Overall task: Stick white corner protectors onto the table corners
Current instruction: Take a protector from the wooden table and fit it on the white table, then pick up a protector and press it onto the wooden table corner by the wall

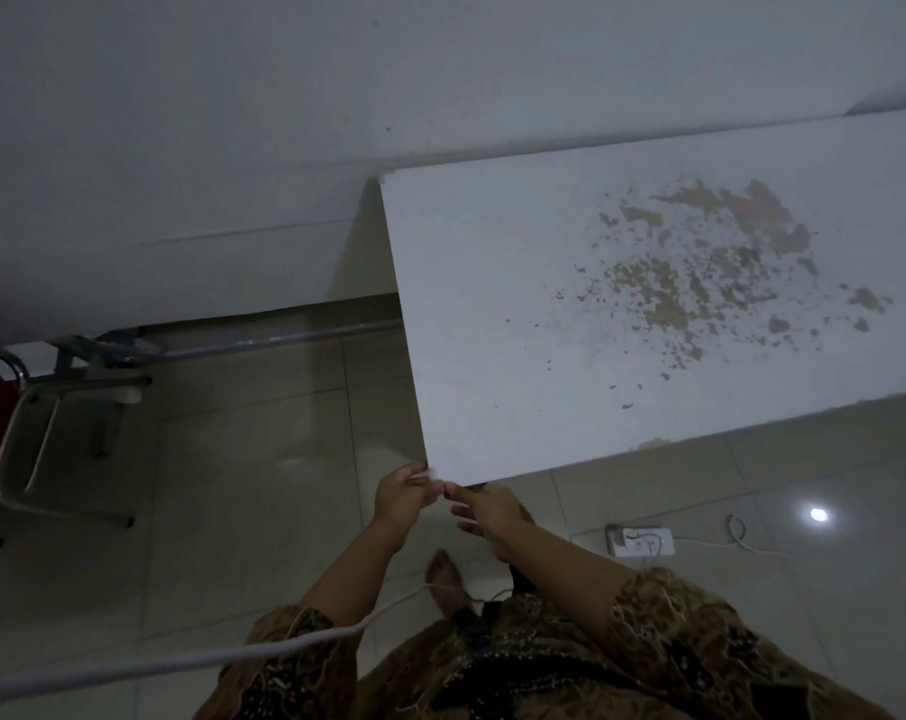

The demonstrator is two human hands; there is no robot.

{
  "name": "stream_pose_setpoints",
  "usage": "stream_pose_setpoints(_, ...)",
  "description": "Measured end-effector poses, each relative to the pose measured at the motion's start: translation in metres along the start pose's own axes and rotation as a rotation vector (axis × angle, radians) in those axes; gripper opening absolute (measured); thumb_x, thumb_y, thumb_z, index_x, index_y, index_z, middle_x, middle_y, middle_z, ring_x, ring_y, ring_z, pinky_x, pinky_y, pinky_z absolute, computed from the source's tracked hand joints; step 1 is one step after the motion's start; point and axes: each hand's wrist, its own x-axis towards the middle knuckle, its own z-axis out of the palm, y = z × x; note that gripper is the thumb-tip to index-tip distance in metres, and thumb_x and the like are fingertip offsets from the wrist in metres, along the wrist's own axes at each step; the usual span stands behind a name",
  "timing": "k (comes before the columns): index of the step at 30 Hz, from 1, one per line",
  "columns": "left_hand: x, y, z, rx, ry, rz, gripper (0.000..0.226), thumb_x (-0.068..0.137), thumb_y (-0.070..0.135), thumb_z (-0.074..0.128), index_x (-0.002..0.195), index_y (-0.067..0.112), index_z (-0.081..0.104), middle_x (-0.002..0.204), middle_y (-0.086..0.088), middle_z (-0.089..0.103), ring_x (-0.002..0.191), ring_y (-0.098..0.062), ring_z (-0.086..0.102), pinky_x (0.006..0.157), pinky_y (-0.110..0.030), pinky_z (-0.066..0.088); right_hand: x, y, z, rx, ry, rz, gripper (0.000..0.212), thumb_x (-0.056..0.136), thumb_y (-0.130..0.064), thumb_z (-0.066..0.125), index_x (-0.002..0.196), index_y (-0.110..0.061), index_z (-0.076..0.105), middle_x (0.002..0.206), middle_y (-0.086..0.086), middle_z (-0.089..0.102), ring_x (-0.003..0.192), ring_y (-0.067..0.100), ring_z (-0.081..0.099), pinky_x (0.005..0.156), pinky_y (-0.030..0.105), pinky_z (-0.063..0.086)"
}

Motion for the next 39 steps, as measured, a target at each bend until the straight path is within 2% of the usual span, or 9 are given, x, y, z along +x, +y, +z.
stream_pose_setpoints(4, 0.002, -0.001, 0.008, 0.138, 0.093, 0.021, 0.037, 0.073, 0.0, 0.073, 0.109, 0.0, 0.068, 0.096, -0.015, 0.071, 0.08, -0.021, 0.065, 0.077, -0.03, 0.057, -0.002, 0.0, 0.002, -0.009, 0.025, 0.005, 0.033, 0.086, -0.023, 0.071, 0.114, -0.006, 0.065, 0.097, 0.005, 0.069, 0.076, 0.014, 0.063, 0.067, 0.025, 0.052)
stream_pose_setpoints(10, -0.004, 0.01, 0.002, -0.032, -0.031, -0.082, 0.022, 0.087, 0.003, 0.064, 0.108, 0.0, 0.061, 0.1, -0.015, 0.065, 0.082, -0.019, 0.064, 0.062, -0.012, 0.055, -0.01, -0.002, 0.004, -0.024, 0.01, 0.007, 0.028, 0.091, -0.028, 0.064, 0.114, -0.011, 0.063, 0.095, 0.0, 0.069, 0.078, 0.014, 0.064, 0.067, 0.025, 0.051)
stream_pose_setpoints(16, 0.002, 0.004, 0.008, 0.075, 0.117, -0.106, 0.012, 0.081, 0.004, 0.068, 0.092, 0.0, 0.07, 0.086, -0.015, 0.07, 0.081, -0.026, 0.067, 0.084, -0.037, 0.057, -0.012, -0.004, 0.007, -0.067, 0.064, 0.013, 0.037, 0.089, -0.028, 0.066, 0.118, -0.005, 0.064, 0.097, 0.004, 0.069, 0.072, 0.014, 0.063, 0.062, 0.025, 0.05)
stream_pose_setpoints(20, 0.003, 0.018, 0.001, 0.153, 0.059, -0.14, 0.006, 0.081, 0.01, 0.067, 0.075, 0.011, 0.065, 0.094, -0.016, 0.065, 0.082, -0.025, 0.059, 0.07, -0.03, 0.05, -0.022, -0.01, -0.005, -0.044, -0.063, 0.081, 0.023, 0.09, -0.029, 0.065, 0.106, -0.013, 0.063, 0.1, 0.003, 0.067, 0.08, 0.017, 0.063, 0.067, 0.026, 0.05)
stream_pose_setpoints(24, 0.006, 0.049, 0.016, 0.38, 0.34, -0.029, 0.045, 0.075, 0.024, 0.065, 0.113, 0.0, 0.059, 0.114, -0.022, 0.062, 0.1, -0.036, 0.06, 0.083, -0.037, 0.049, -0.03, -0.017, -0.038, 0.007, -0.075, 0.121, 0.012, 0.095, -0.021, 0.056, 0.104, -0.012, 0.057, 0.098, 0.003, 0.065, 0.079, 0.017, 0.061, 0.068, 0.028, 0.049)
stream_pose_setpoints(26, -0.002, 0.069, 0.045, 0.425, 0.473, 0.097, 0.047, 0.082, 0.013, 0.061, 0.126, -0.002, 0.051, 0.126, -0.025, 0.055, 0.112, -0.04, 0.055, 0.095, -0.041, 0.046, -0.034, -0.019, -0.064, 0.028, -0.049, 0.097, 0.014, 0.096, -0.02, 0.055, 0.105, -0.01, 0.057, 0.099, 0.005, 0.064, 0.077, 0.017, 0.06, 0.068, 0.028, 0.049)
stream_pose_setpoints(29, -0.016, 0.092, 0.102, 0.48, 0.462, 0.36, 0.044, 0.084, 0.003, 0.057, 0.127, 0.001, 0.049, 0.13, -0.024, 0.049, 0.121, -0.039, 0.046, 0.099, -0.042, 0.04, -0.042, -0.024, -0.111, 0.089, -0.025, 0.034, 0.013, 0.096, -0.02, 0.054, 0.104, -0.01, 0.059, 0.093, 0.002, 0.066, 0.075, 0.016, 0.061, 0.066, 0.028, 0.05)
stream_pose_setpoints(32, -0.037, 0.099, 0.178, 0.564, 0.309, 0.535, 0.033, 0.088, 0.002, 0.054, 0.121, 0.005, 0.055, 0.127, -0.018, 0.052, 0.127, -0.033, 0.04, 0.1, -0.038, 0.037, -0.055, -0.028, -0.176, 0.122, 0.011, -0.061, 0.013, 0.097, -0.02, 0.051, 0.101, -0.014, 0.062, 0.094, 0.001, 0.067, 0.077, 0.017, 0.062, 0.067, 0.027, 0.052)
stream_pose_setpoints(39, -0.108, 0.084, 0.399, 0.572, -0.059, 0.735, 0.023, 0.09, -0.002, 0.05, 0.11, 0.002, 0.062, 0.117, -0.013, 0.061, 0.111, -0.025, 0.055, 0.091, -0.024, 0.039, -0.107, -0.026, -0.387, 0.013, 0.189, -0.348, 0.024, 0.098, -0.018, 0.046, 0.113, -0.008, 0.062, 0.097, 0.002, 0.067, 0.071, 0.013, 0.061, 0.062, 0.021, 0.05)
